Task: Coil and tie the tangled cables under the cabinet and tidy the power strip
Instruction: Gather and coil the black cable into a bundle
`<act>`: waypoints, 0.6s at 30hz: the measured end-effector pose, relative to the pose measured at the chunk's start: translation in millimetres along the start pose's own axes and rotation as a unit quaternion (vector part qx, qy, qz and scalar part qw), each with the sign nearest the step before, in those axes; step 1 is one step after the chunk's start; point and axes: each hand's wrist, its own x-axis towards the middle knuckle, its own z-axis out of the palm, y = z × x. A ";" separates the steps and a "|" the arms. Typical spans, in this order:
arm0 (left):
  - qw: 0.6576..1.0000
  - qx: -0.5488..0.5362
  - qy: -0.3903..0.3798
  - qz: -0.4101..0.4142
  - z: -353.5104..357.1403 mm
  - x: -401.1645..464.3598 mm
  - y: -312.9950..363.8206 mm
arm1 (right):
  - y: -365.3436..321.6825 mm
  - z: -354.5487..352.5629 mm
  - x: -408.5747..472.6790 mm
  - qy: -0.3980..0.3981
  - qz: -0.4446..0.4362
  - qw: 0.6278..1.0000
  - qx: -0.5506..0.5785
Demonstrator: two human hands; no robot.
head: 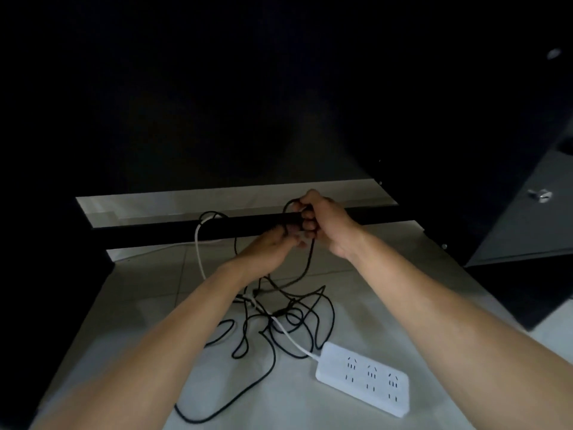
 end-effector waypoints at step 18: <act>0.958 -0.242 -0.132 -0.079 7.7 -6.1 -8.6 | -19.9 -1.6 -9.6 -0.004 0.028 0.999 0.030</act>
